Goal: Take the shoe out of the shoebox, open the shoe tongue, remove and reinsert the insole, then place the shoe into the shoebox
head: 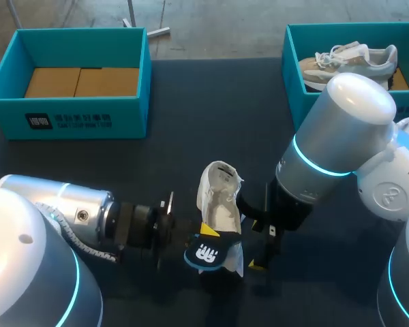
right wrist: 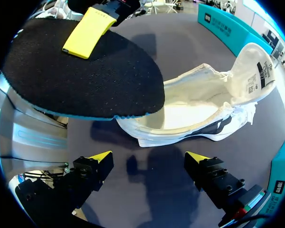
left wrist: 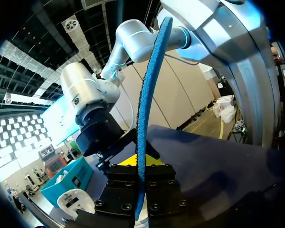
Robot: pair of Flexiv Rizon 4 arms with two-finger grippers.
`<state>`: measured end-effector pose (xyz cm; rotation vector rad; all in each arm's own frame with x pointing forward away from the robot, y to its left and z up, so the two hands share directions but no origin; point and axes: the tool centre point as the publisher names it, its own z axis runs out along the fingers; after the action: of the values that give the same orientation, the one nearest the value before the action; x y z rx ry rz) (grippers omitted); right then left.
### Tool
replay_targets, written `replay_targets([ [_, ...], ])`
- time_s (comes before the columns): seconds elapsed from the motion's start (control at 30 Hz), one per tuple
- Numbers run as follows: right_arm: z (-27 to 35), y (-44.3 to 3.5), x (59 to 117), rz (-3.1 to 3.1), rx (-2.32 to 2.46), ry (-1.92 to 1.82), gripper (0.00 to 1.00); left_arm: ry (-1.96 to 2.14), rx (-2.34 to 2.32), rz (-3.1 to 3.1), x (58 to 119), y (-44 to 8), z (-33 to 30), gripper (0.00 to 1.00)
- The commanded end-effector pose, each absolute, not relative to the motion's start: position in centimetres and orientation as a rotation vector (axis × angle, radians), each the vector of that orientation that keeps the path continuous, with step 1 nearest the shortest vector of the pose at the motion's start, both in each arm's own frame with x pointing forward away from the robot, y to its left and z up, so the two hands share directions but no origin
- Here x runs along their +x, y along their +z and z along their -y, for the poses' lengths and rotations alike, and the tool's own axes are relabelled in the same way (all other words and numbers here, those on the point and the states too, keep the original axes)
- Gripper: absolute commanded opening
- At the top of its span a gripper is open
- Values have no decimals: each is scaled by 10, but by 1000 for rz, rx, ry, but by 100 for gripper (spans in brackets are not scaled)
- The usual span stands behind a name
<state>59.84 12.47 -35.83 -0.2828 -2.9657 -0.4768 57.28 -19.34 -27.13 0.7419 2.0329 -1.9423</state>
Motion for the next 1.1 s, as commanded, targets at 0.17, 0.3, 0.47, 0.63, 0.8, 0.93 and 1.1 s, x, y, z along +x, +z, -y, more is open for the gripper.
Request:
replay_targets([
  [0.17, -126, -360, 597, 2968, -284, -477, 100, -1953, 789, -2038, 570, -274, 208, 0],
  [0.3, -126, -360, 597, 2968, -284, -477, 100, -1953, 796, -2040, 570, -275, 210, 0],
  [0.47, -126, -360, 597, 2968, -284, -477, 100, -1953, 796, -2040, 570, -275, 210, 0],
  [0.63, -126, -360, 597, 2968, -284, -477, 100, -1950, 788, -2057, 574, -283, 217, 0],
  [0.8, -126, -360, 597, 2968, -284, -477, 100, -1948, 778, -2067, 575, -287, 216, 0],
  [0.93, -126, -360, 597, 2968, -284, -477, 100, -1944, 770, -2071, 577, -288, 215, 0],
  [1.1, -126, -360, 597, 2968, -284, -477, 100, -1941, 758, -2075, 579, -290, 215, 0],
])
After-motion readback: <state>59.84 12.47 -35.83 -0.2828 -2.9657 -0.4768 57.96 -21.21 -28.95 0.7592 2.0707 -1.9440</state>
